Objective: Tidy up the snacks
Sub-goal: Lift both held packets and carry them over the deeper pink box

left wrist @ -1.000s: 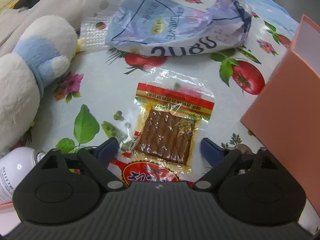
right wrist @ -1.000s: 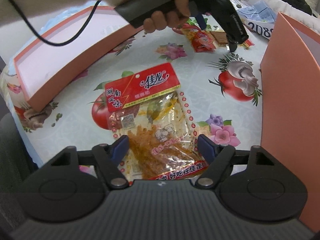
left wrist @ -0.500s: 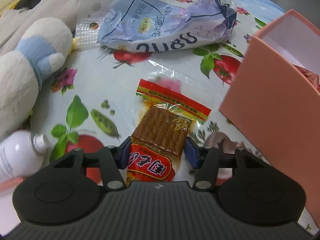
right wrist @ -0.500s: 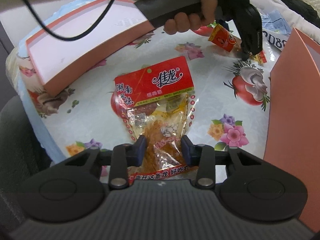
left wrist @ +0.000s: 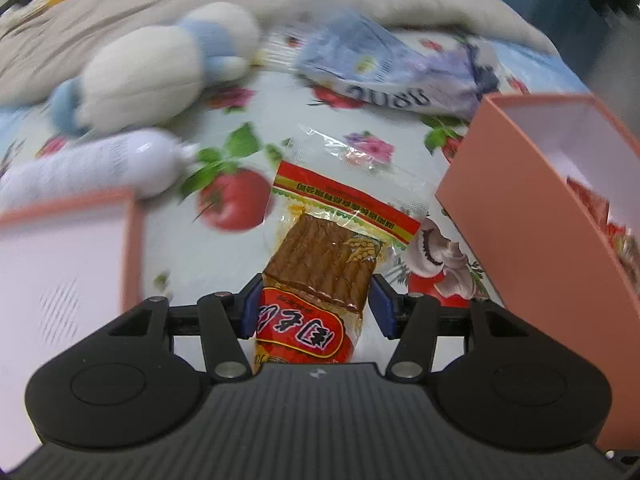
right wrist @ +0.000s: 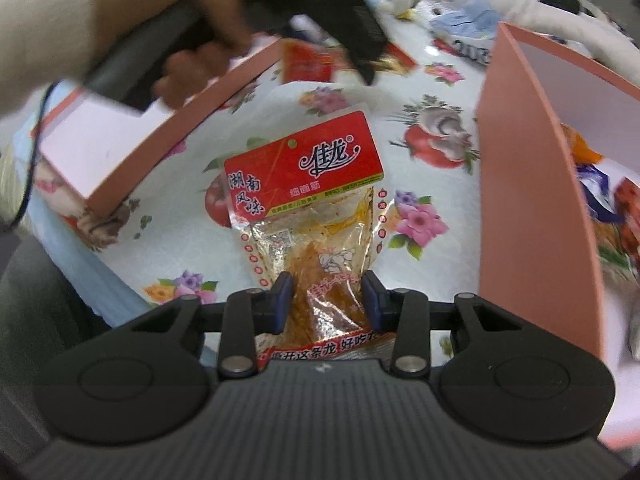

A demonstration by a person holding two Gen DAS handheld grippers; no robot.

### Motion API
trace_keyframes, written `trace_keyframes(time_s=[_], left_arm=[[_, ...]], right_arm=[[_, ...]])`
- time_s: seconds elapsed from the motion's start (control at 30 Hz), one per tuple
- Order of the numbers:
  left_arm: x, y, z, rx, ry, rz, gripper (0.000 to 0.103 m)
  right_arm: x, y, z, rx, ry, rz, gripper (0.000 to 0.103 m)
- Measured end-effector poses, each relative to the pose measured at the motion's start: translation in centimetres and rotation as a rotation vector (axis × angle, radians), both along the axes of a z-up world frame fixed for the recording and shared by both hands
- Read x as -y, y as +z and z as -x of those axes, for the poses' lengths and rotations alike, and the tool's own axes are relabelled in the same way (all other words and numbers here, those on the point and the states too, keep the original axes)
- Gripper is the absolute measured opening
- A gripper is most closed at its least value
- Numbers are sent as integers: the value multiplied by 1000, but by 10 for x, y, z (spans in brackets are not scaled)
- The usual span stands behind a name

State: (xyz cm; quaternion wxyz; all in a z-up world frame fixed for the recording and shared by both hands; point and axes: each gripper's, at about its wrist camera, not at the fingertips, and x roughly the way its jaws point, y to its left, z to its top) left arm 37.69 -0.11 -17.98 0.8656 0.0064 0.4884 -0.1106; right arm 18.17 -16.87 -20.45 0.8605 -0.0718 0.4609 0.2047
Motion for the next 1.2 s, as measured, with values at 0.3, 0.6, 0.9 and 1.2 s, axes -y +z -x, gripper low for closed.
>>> trace_keyframes(time_s=[0.3,0.6,0.9,1.2], left_arm=[[-22,58,84,96,178,75,60],[-24,109,170,179,251,121,60],[8,132,252,201,234,191,60],[43,133,292,189,169,219,60]], right_arm=[[20,43,34,71,-145,-90,40],[46,101,82,175,-244,-186,40],[77,132,126,258,-319,-218,40],[114,136,154,249,-396,-211,40]])
